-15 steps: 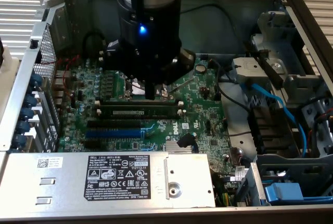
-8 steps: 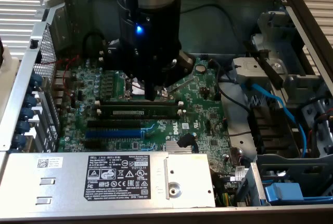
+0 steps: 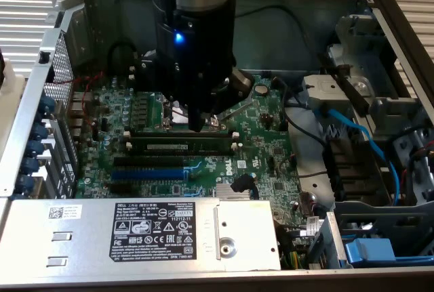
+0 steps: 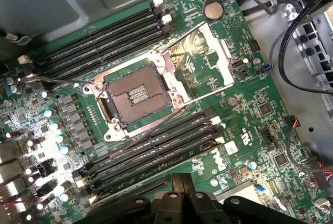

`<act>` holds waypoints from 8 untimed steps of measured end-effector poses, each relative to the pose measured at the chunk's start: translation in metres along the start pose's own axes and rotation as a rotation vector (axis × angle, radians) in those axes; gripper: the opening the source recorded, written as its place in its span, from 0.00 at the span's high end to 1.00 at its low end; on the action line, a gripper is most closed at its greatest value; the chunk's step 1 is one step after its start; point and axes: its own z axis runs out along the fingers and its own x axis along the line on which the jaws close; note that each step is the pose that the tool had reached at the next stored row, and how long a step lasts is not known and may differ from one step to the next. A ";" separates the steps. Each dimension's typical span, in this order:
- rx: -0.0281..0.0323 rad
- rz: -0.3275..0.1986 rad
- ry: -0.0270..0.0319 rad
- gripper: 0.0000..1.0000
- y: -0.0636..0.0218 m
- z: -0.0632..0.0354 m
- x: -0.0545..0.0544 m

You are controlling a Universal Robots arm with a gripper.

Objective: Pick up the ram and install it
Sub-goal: 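Press down the ram until it locks into place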

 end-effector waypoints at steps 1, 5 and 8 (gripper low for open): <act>0.0005 0.005 0.0004 0.89 0.0000 0.0000 0.000; 0.0021 0.027 0.0010 0.89 0.0000 0.0000 0.000; 0.0035 0.052 0.0010 0.89 0.0000 0.0000 0.000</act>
